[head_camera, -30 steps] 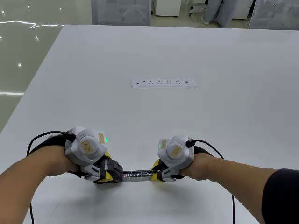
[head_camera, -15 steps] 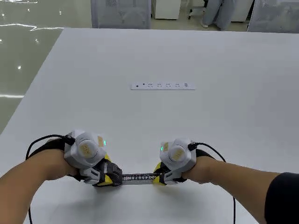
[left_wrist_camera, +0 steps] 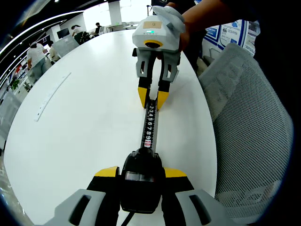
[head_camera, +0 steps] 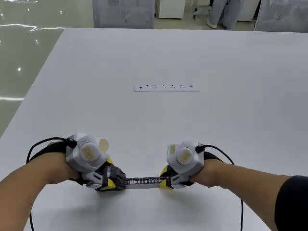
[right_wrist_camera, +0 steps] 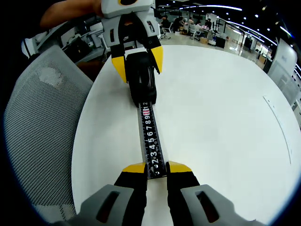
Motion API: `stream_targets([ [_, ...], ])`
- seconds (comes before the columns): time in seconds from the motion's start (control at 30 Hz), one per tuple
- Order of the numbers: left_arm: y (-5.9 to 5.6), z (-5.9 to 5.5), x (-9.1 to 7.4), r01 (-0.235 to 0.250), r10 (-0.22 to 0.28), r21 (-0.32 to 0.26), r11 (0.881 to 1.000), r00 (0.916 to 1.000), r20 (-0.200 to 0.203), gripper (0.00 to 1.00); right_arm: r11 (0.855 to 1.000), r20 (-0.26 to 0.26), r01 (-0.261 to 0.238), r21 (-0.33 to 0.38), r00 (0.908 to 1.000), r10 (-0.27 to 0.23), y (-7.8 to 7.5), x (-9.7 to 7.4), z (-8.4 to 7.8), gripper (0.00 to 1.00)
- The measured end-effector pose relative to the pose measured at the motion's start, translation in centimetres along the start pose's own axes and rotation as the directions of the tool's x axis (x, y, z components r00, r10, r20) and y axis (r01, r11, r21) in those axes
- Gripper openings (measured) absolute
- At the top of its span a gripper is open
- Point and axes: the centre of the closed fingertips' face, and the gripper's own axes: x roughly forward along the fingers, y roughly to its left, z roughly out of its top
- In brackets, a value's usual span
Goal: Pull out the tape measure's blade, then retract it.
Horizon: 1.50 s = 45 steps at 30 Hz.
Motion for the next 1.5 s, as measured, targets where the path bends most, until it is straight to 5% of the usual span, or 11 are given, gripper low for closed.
stream_targets([
  [1.5, 0.0, 0.0, 0.0, -0.003, 0.003, -0.001, 1.000, 1.0000, 0.001, 0.30, 1.000, -0.015, 0.002, 0.006, 0.9999, -0.002, -0.5, -1.0, -1.6, 0.11],
])
